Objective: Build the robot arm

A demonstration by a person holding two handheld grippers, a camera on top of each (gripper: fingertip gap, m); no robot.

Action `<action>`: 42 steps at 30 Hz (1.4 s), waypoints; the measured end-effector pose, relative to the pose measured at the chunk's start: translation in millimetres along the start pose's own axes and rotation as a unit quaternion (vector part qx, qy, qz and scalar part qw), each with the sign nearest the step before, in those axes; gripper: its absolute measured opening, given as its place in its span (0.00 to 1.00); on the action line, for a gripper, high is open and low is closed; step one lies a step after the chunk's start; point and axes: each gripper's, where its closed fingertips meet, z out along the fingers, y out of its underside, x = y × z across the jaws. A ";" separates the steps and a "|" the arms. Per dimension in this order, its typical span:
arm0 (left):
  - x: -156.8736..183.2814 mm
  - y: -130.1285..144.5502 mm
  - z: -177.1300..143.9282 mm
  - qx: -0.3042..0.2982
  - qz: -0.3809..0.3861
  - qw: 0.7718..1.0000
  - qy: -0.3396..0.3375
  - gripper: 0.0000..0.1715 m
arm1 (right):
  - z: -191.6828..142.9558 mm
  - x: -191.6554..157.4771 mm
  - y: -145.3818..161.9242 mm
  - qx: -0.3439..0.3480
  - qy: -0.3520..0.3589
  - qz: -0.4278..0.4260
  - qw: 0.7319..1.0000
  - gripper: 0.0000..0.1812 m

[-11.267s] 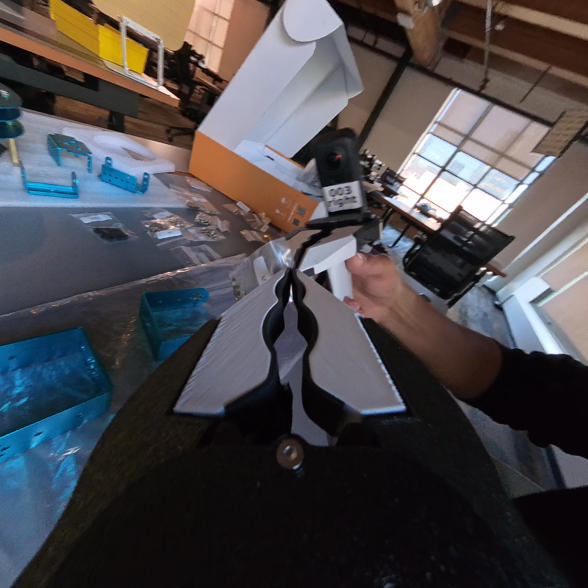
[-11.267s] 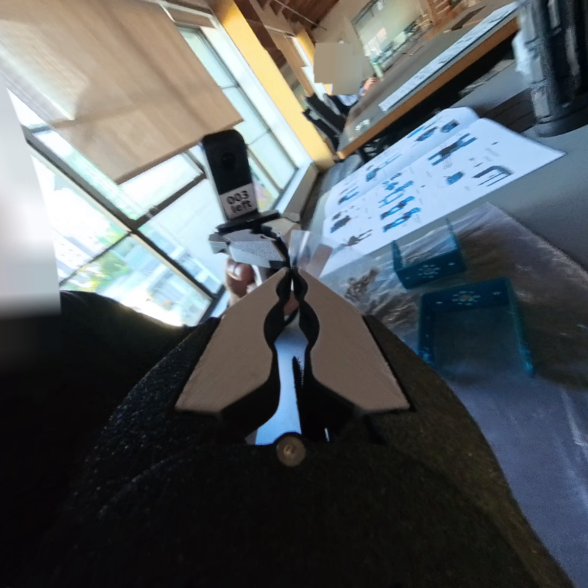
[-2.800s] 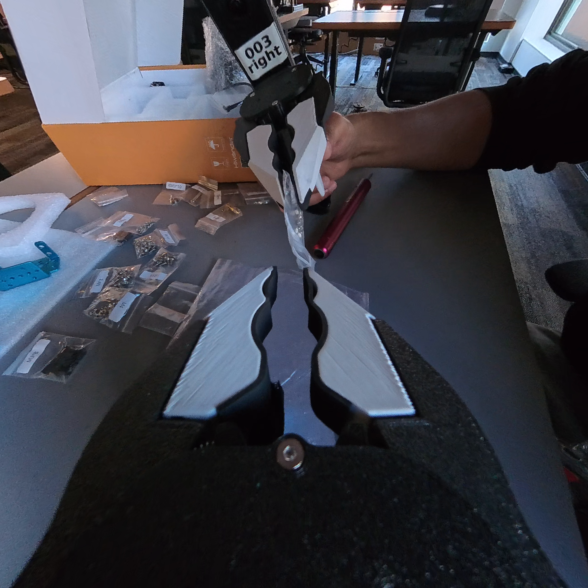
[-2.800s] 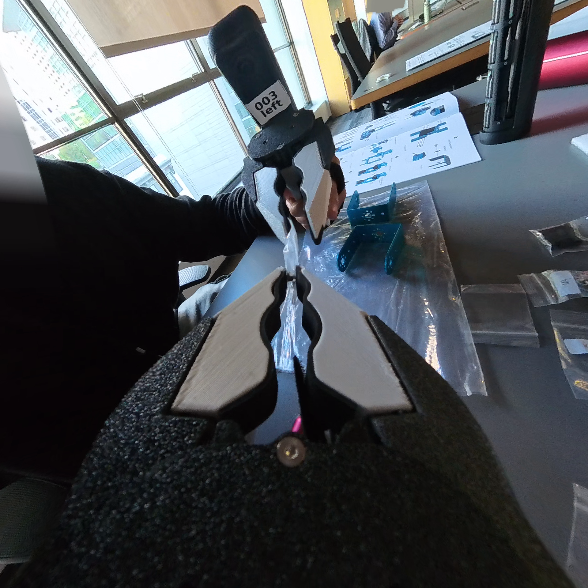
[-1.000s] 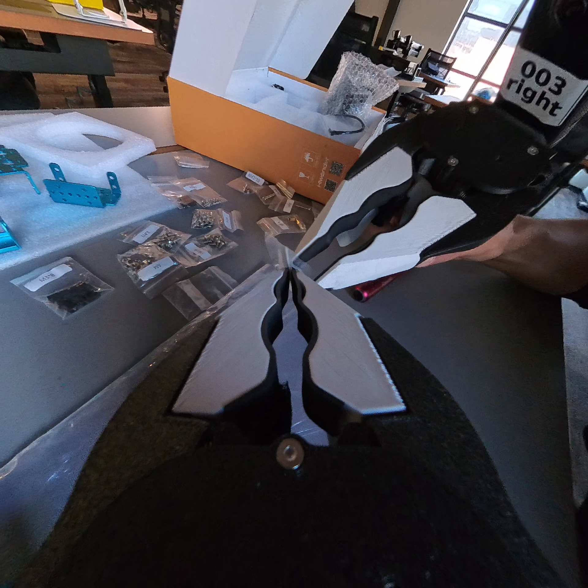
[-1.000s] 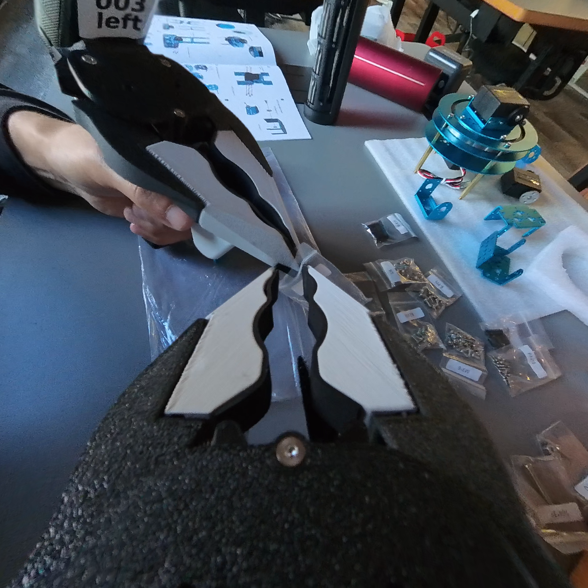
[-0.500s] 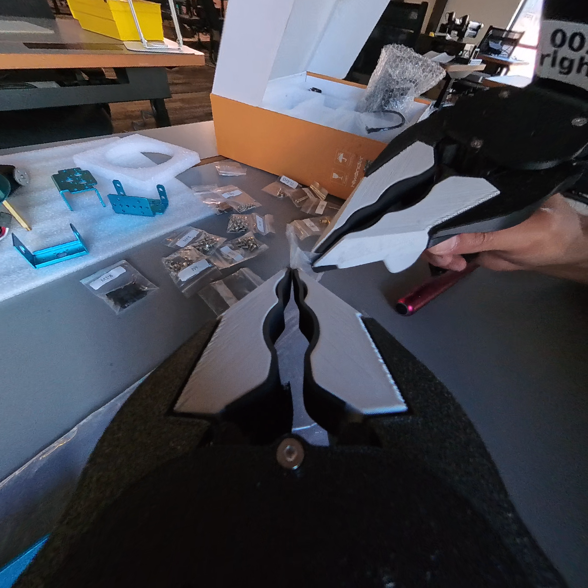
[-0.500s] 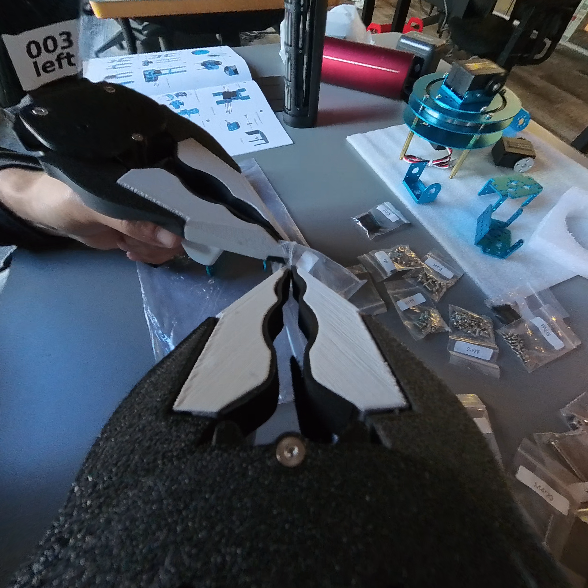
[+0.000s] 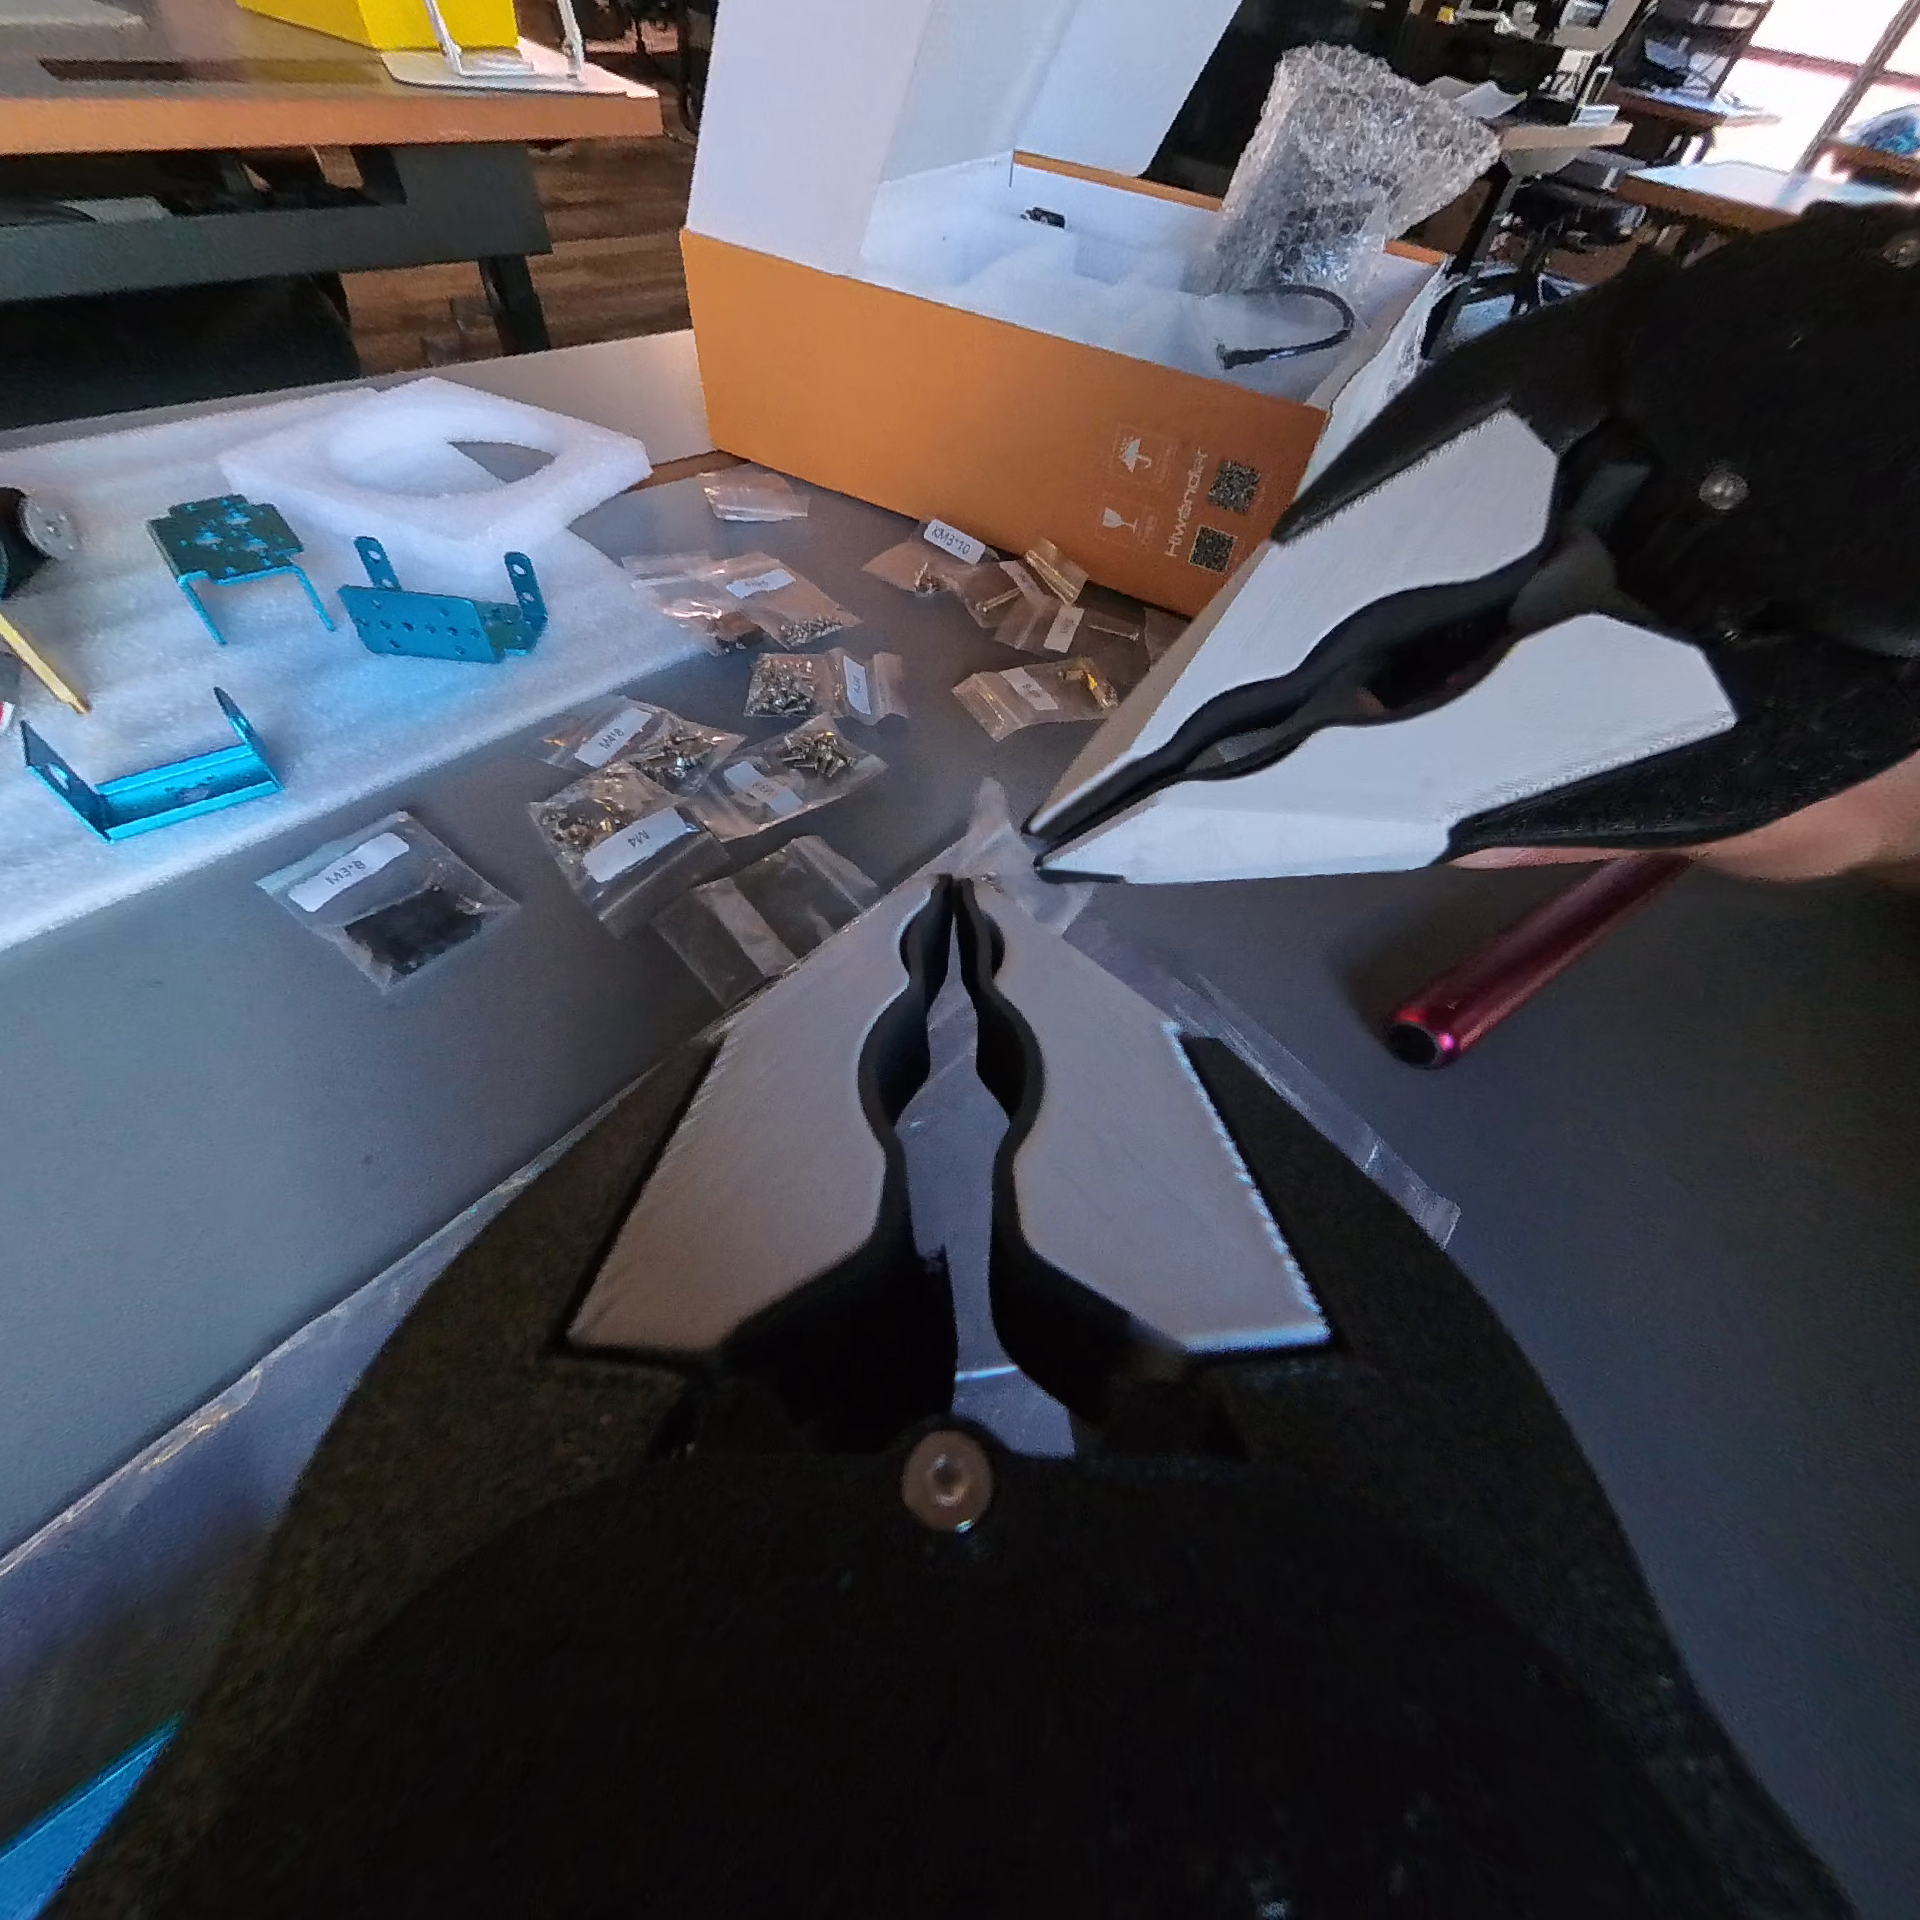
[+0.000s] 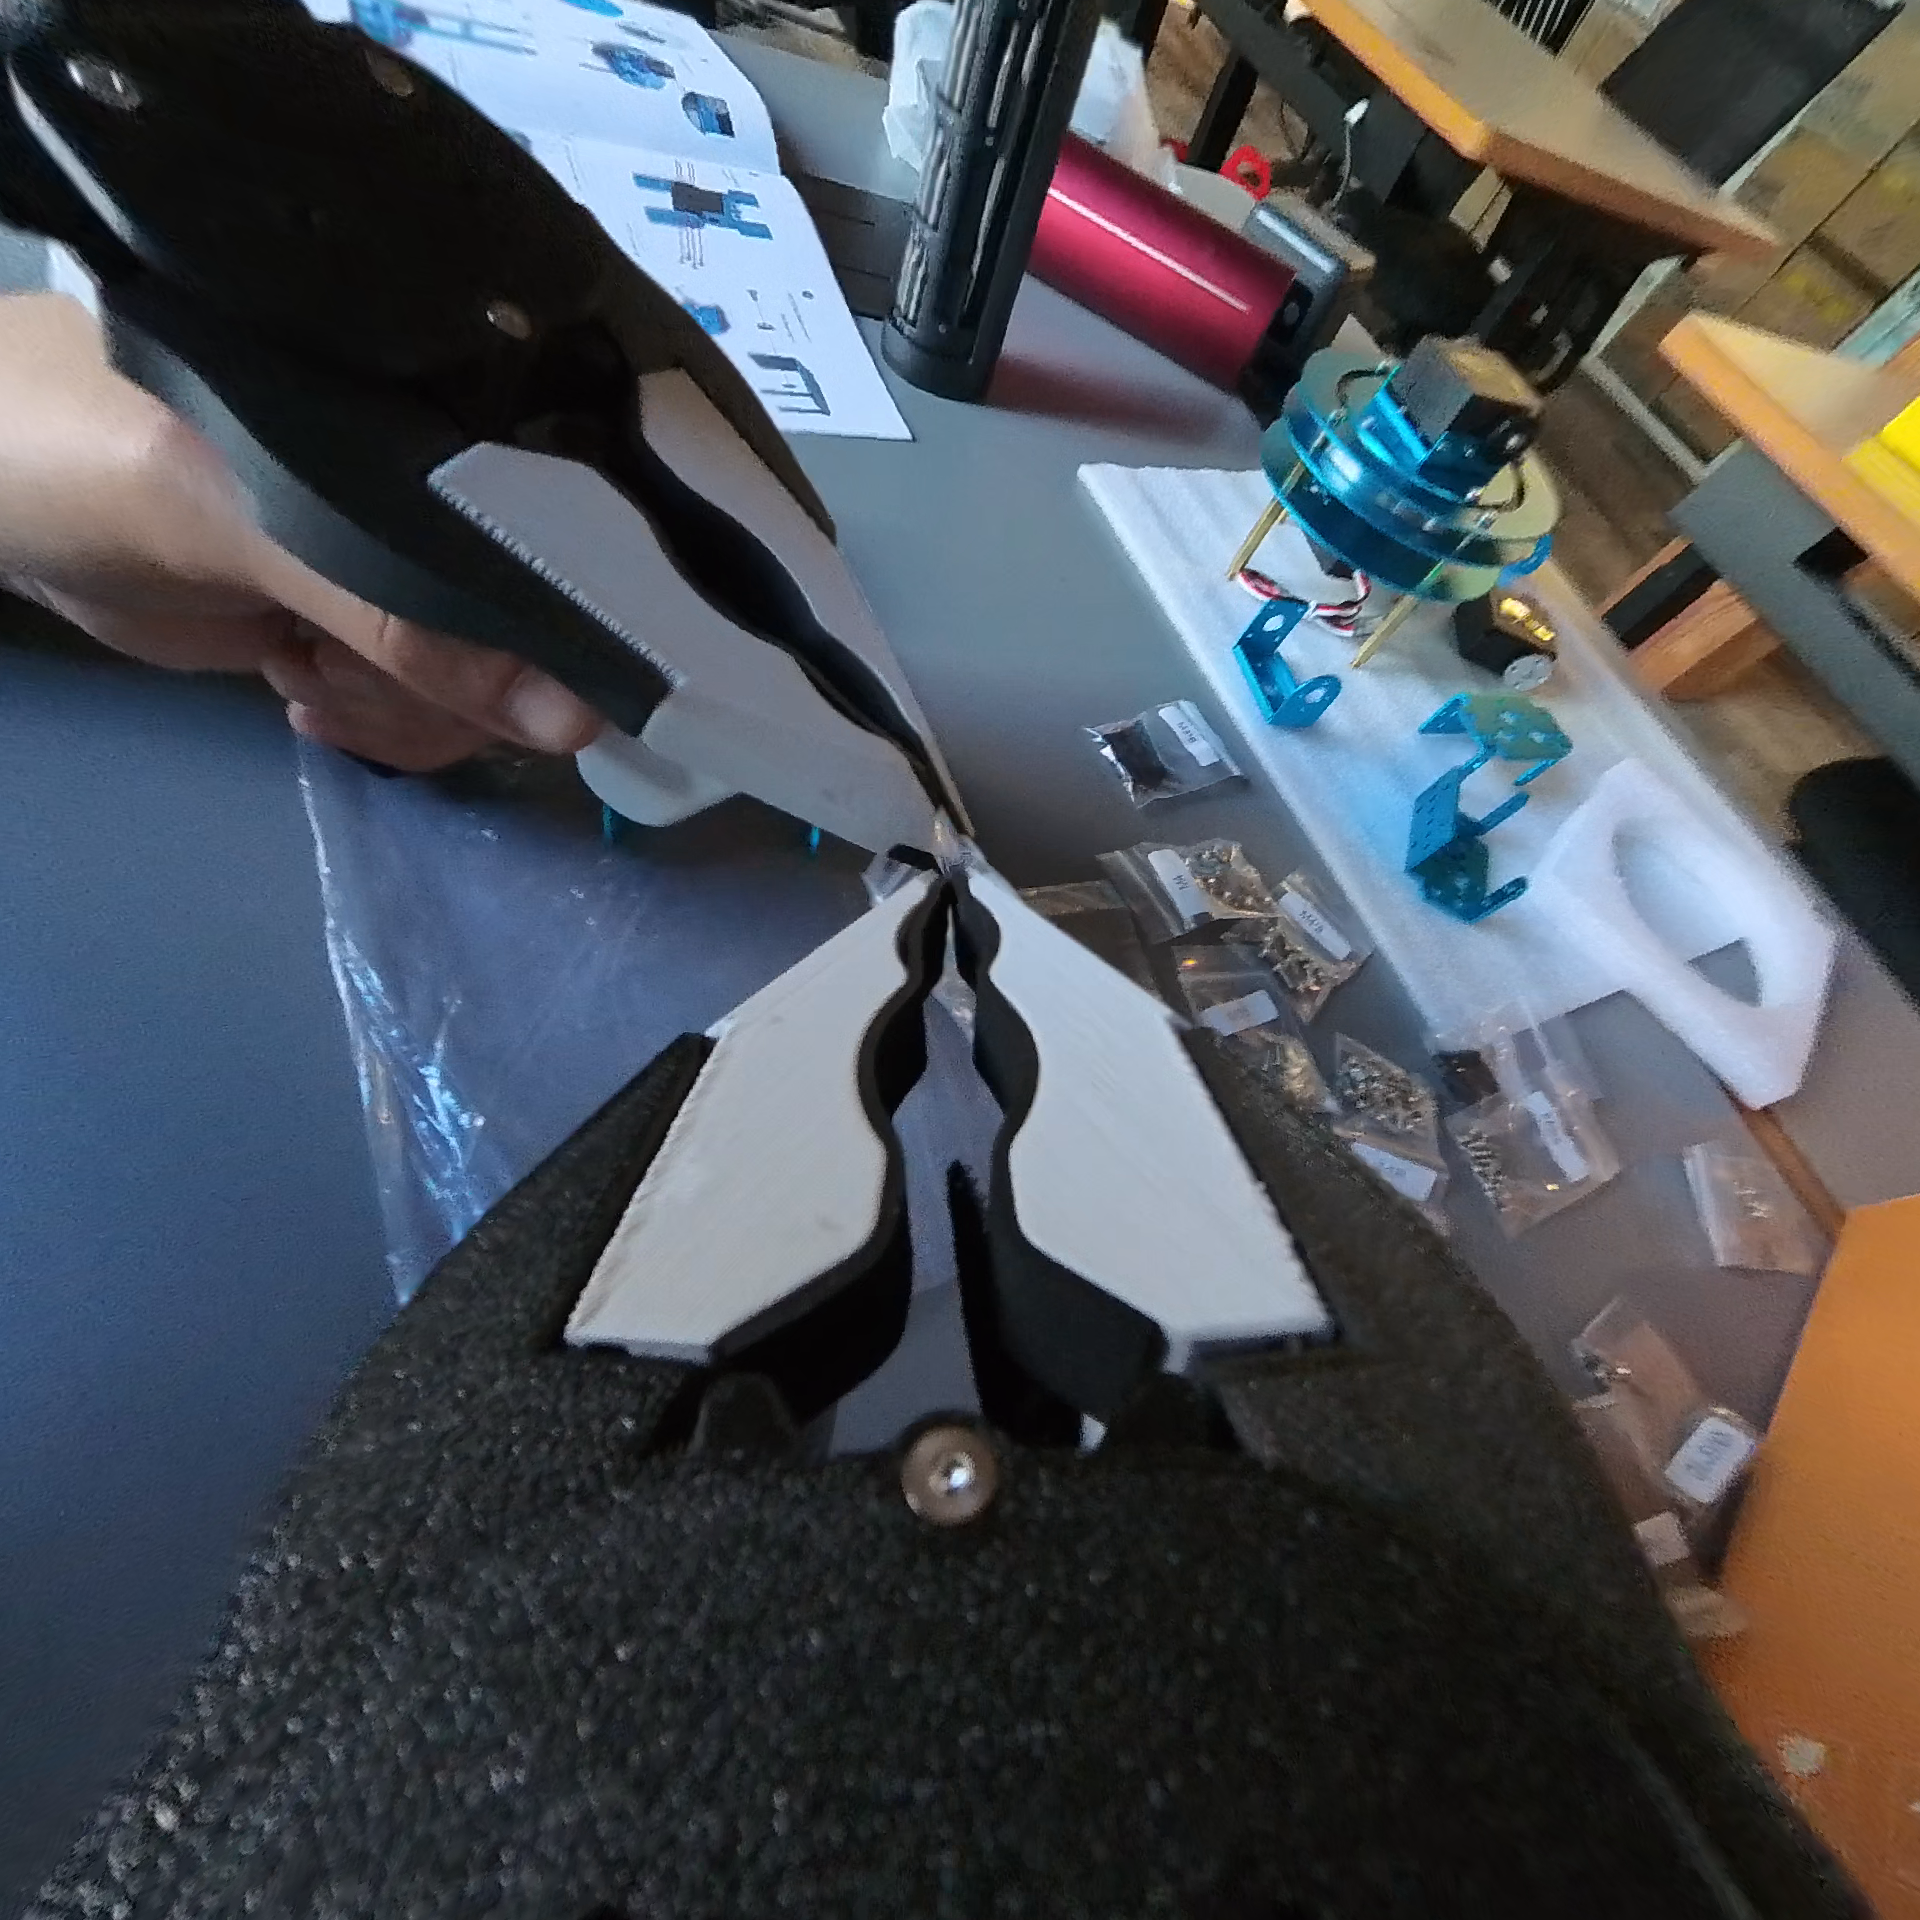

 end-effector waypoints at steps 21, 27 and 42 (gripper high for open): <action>35.7 2.5 -8.8 -0.021 -0.212 0.951 0.223 0.00 | -6.0 -22.9 4.3 0.038 -0.007 -0.247 0.968 0.21; 34.1 1.0 -11.1 -0.017 -0.230 0.943 0.241 0.00 | -9.8 -24.3 -0.3 0.048 -0.019 -0.232 0.971 0.12; 47.5 -39.9 -49.3 0.091 -0.181 0.922 0.329 0.00 | -59.9 -6.0 -22.5 0.192 -0.381 0.210 0.880 0.10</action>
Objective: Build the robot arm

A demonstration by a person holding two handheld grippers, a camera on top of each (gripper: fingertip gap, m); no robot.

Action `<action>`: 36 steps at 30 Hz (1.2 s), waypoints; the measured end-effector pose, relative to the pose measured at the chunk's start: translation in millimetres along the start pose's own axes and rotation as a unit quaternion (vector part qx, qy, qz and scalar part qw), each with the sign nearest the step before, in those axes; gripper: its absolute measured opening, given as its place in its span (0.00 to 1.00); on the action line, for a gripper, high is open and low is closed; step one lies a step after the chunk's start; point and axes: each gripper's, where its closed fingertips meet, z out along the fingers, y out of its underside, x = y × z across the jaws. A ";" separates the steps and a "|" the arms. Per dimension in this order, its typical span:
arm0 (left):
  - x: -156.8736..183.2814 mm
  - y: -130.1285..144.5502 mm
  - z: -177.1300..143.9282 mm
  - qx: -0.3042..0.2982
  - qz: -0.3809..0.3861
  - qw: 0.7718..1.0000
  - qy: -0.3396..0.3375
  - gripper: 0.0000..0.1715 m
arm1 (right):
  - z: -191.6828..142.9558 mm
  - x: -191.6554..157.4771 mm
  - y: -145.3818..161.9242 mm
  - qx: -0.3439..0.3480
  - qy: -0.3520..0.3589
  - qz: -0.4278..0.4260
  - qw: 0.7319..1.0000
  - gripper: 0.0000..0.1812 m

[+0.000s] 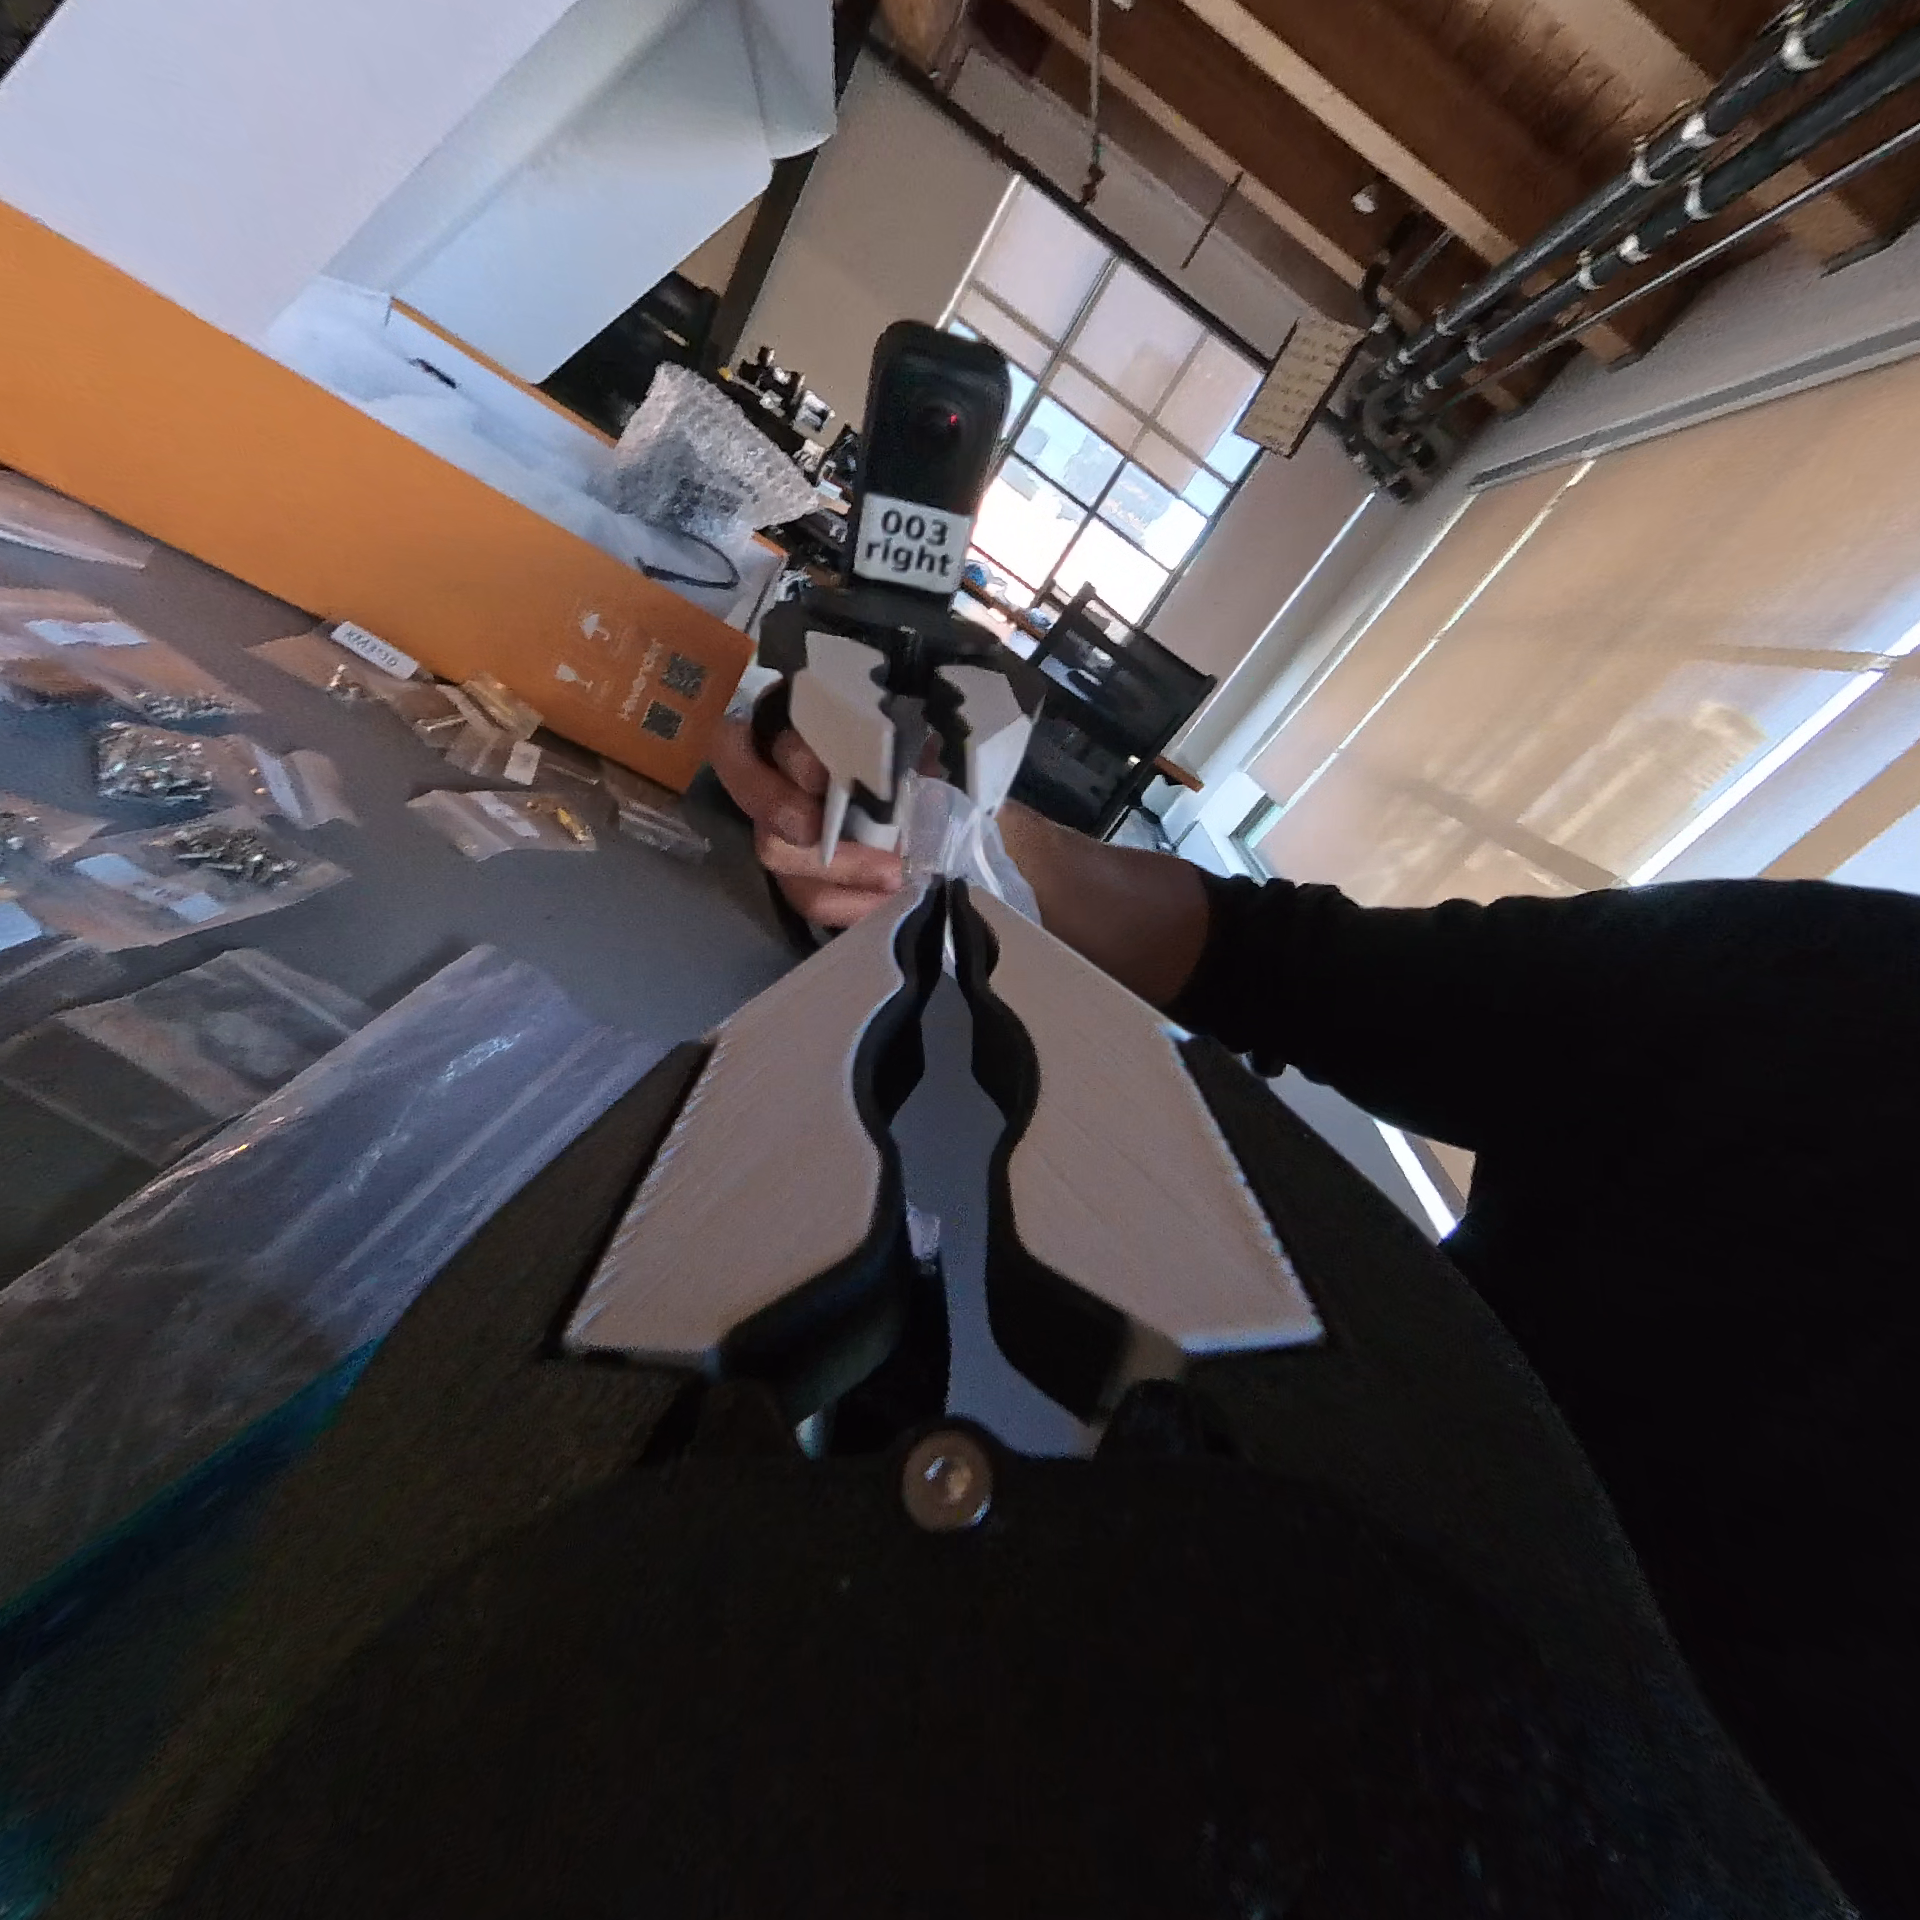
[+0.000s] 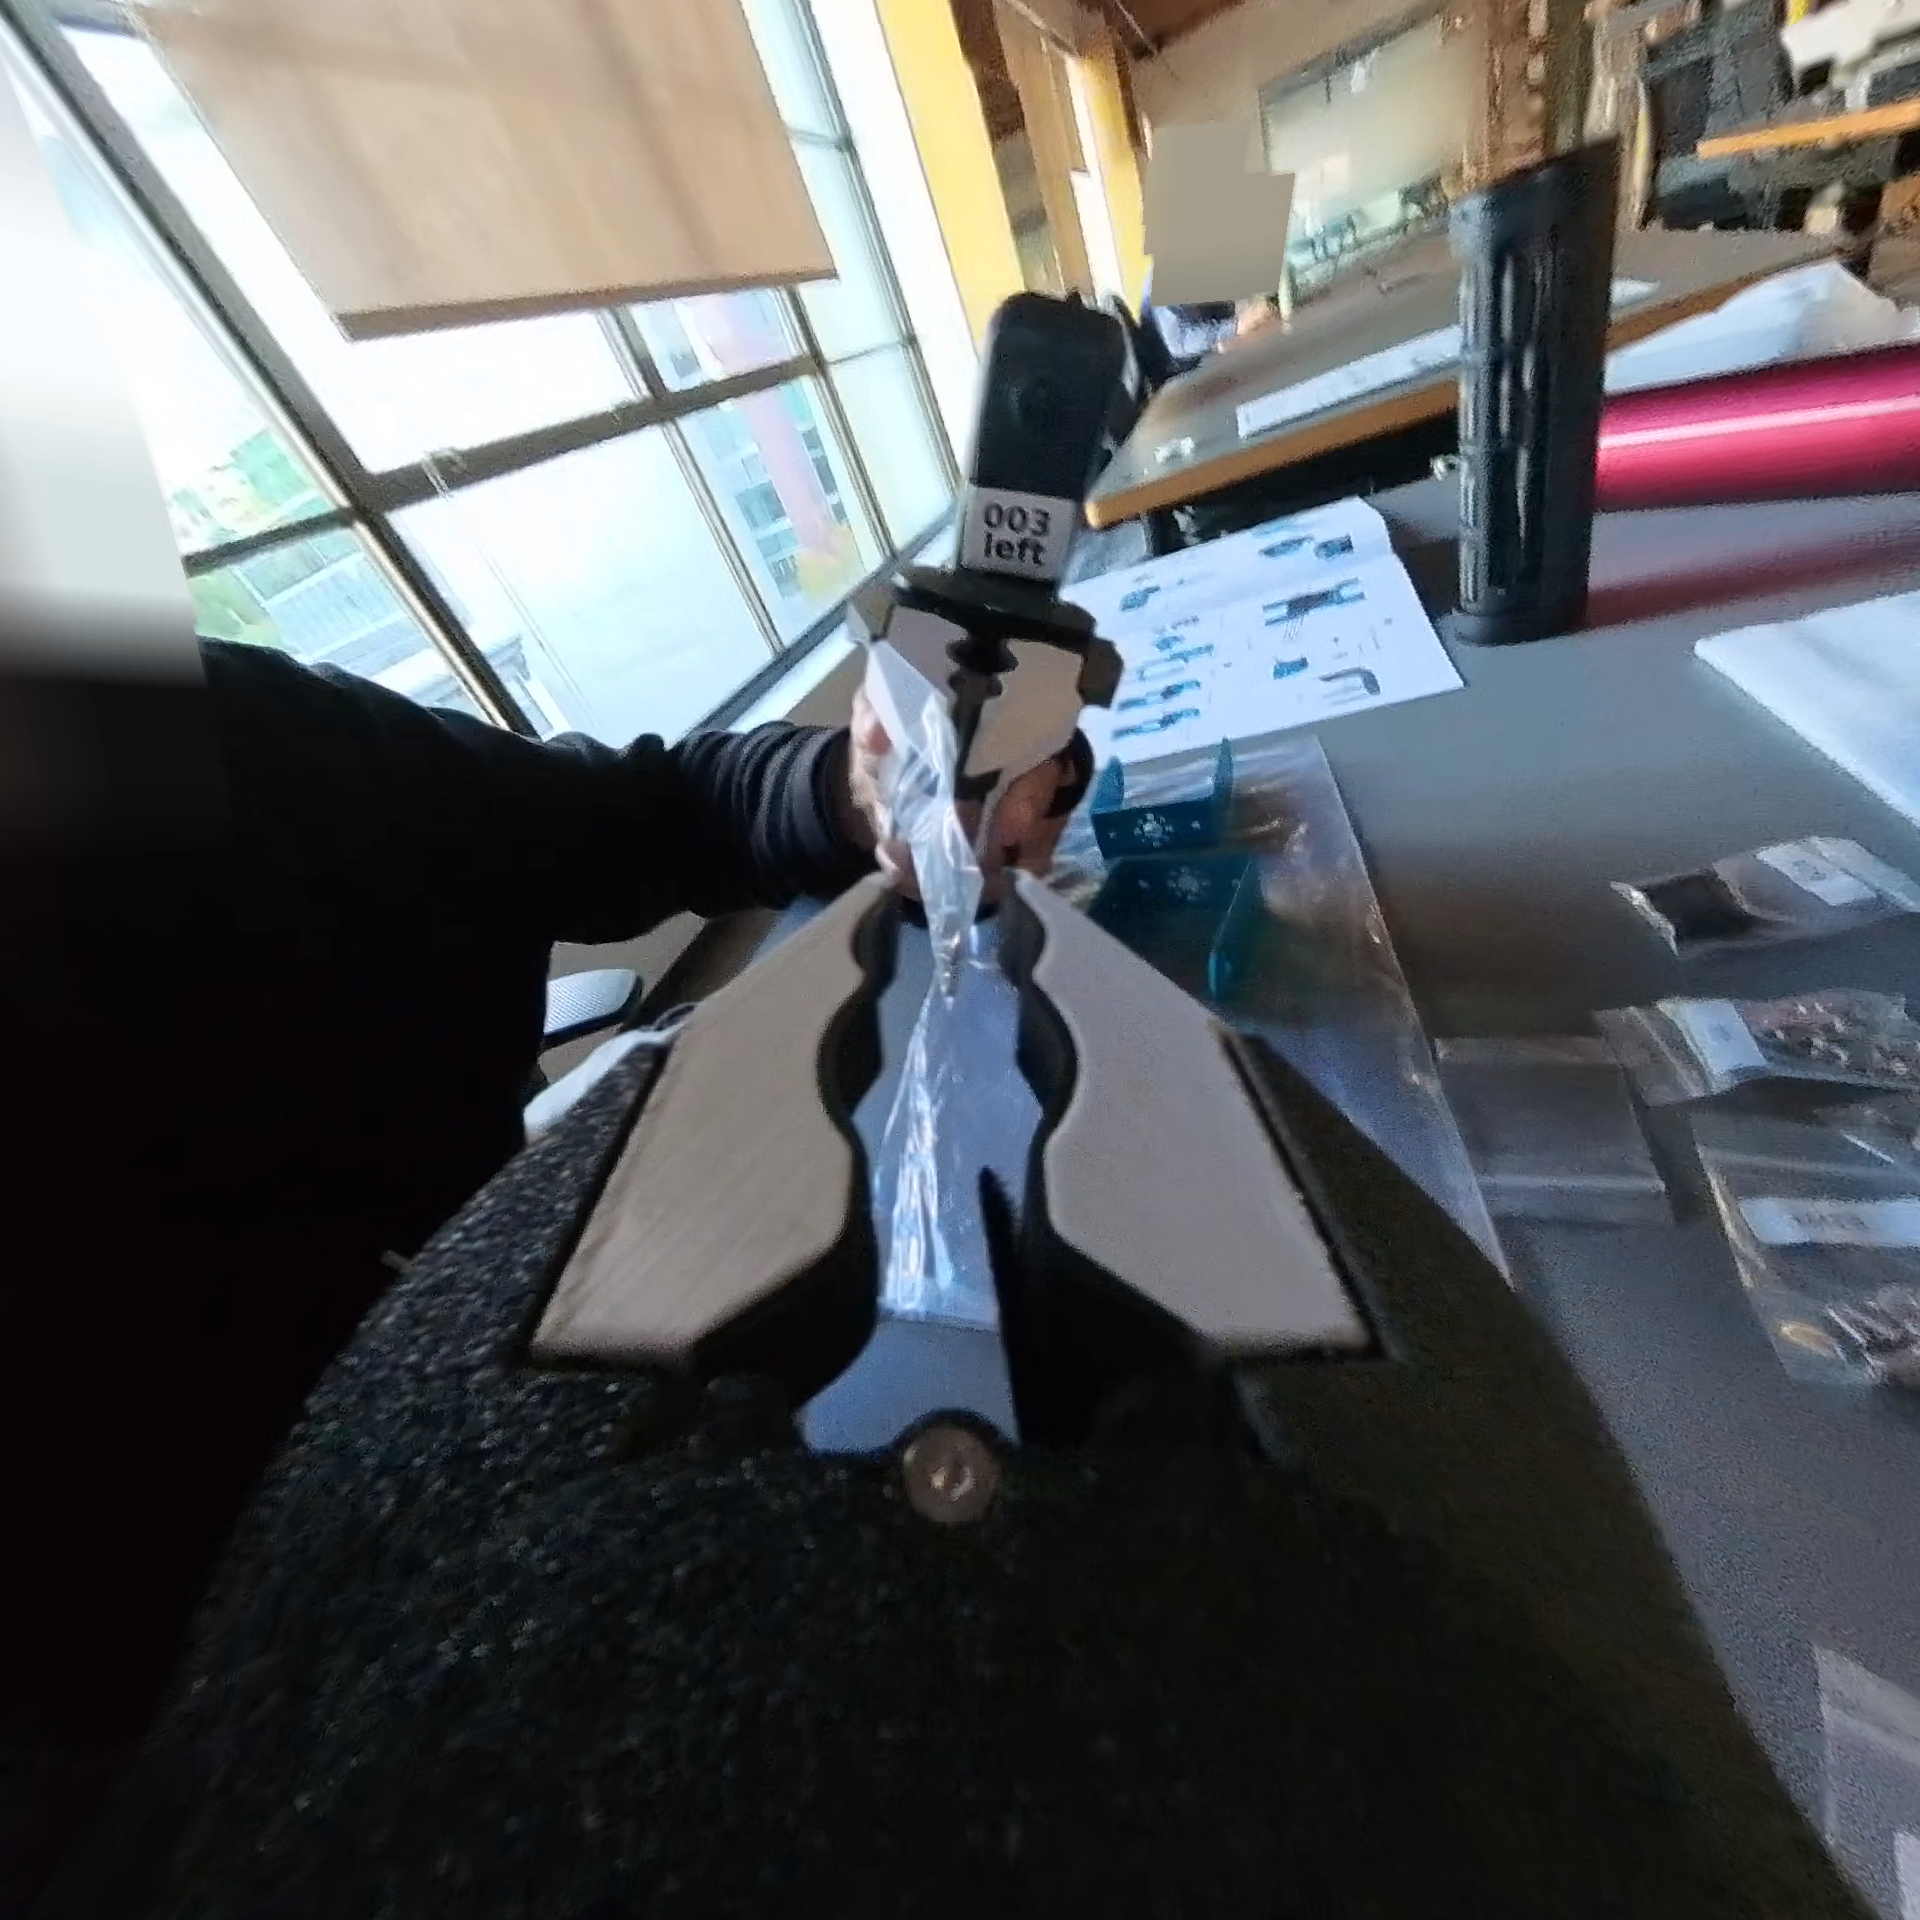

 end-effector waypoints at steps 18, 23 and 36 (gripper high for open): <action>-43.9 34.7 -6.8 -0.128 0.136 0.969 -0.158 0.14 | -9.6 25.0 30.6 -0.117 0.070 -0.033 0.990 0.00; -55.6 38.4 -15.2 -0.158 0.177 0.951 -0.197 0.15 | -19.4 47.1 60.4 -0.203 0.123 -0.048 0.970 0.00; -58.4 15.6 -44.0 -0.121 0.230 0.940 -0.221 0.14 | -19.6 56.1 71.2 -0.236 0.148 -0.048 0.959 0.00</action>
